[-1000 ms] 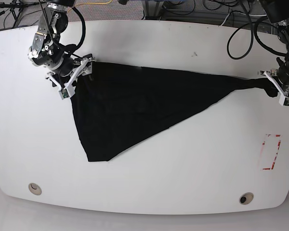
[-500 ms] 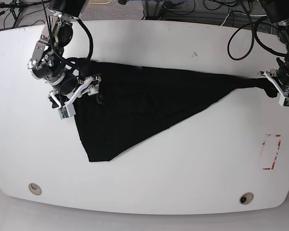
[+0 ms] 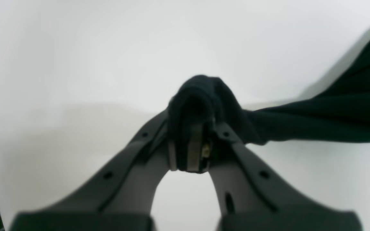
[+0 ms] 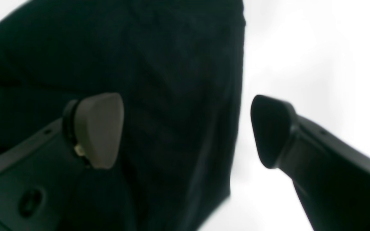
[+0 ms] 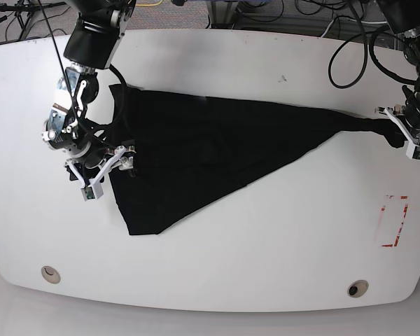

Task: Fold the T-shirt properly
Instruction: 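Lower the shirt and regrasp its edge with the right gripper, then lift the shirt high with both grippers, letting it hang, then lay the hanging shirt down across the table with both grippers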

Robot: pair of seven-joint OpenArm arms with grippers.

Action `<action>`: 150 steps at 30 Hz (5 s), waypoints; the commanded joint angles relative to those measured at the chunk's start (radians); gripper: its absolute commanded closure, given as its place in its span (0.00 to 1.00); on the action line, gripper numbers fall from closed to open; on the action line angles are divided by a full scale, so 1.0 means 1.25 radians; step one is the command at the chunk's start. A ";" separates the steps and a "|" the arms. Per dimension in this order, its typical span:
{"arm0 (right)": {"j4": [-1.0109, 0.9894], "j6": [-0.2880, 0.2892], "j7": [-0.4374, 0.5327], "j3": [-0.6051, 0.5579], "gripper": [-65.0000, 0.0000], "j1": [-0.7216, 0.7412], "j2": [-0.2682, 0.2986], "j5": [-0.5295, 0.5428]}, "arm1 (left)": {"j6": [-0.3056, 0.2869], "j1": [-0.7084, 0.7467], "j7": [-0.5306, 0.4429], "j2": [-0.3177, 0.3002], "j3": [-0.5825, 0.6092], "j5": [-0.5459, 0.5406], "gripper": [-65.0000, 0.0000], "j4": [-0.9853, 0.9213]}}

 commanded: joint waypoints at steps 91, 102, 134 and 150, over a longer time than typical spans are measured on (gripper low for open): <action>0.130 0.058 -0.163 -0.151 1.00 0.598 0.118 0.007 | 0.007 -0.617 0.036 -0.063 -0.001 -0.004 0.97 0.075; 0.096 0.058 -0.163 -0.191 1.00 0.731 0.146 0.008 | 0.007 -0.766 0.092 -0.081 0.004 -0.002 0.97 0.084; 0.087 0.060 -0.168 -0.186 1.00 0.687 0.146 0.010 | 0.001 -0.716 0.090 -0.083 0.027 -0.009 0.97 0.020; 0.294 0.060 -0.163 -0.084 1.00 0.212 0.105 0.056 | 0.000 -0.386 0.088 0.030 -0.047 -0.009 0.97 0.084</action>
